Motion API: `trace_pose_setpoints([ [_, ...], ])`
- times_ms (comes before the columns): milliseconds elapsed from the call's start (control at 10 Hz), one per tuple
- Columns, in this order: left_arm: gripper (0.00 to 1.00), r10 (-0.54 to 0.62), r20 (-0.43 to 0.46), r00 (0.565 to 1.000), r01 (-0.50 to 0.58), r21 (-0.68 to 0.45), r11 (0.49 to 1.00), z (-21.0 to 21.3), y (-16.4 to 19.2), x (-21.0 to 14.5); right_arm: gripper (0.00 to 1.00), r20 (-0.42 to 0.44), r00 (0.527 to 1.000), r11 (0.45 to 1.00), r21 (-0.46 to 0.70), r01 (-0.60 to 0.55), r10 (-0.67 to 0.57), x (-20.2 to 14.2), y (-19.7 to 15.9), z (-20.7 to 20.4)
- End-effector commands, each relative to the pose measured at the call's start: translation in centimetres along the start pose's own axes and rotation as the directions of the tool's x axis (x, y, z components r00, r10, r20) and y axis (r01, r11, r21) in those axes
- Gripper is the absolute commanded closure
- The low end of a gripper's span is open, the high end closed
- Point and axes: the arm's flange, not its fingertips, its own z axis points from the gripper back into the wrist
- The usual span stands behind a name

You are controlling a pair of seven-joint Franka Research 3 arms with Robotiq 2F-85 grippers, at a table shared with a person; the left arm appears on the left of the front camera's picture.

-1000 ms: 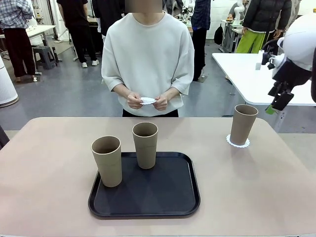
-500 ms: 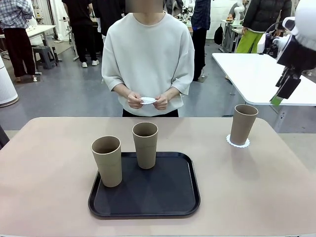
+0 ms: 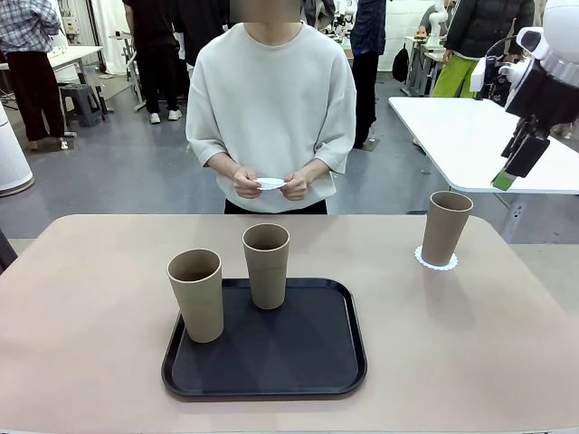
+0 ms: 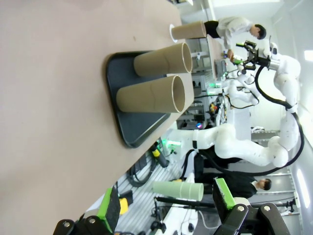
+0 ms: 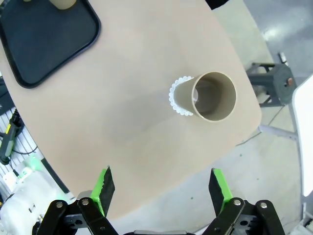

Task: Place coasters on the table and set cups on them.
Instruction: Pick up one Reusable plastic cup and place it on a coaster set by the human, then take one Reusable plastic cup from the Flat Tray and place it on a coaster set by the human.

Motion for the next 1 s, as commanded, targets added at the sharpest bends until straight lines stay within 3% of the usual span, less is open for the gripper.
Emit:
trace_pose_setpoints([
  [0, 0.0, -0.016, 0.0, 1.0, 0.016, -0.011, 1.0, 0.19, -0.04, -0.1, 0.0, -0.013, 1.0, 1.0, -0.029, 0.003, -0.004, -0.43, 0.29, -0.42],
  [900, 0.0, -0.016, 0.0, 1.0, 0.016, -0.011, 1.0, 0.19, -0.04, -0.1, 0.0, 0.001, 1.0, 1.0, 0.0, 0.005, -0.005, -0.24, -0.09, -0.1],
])
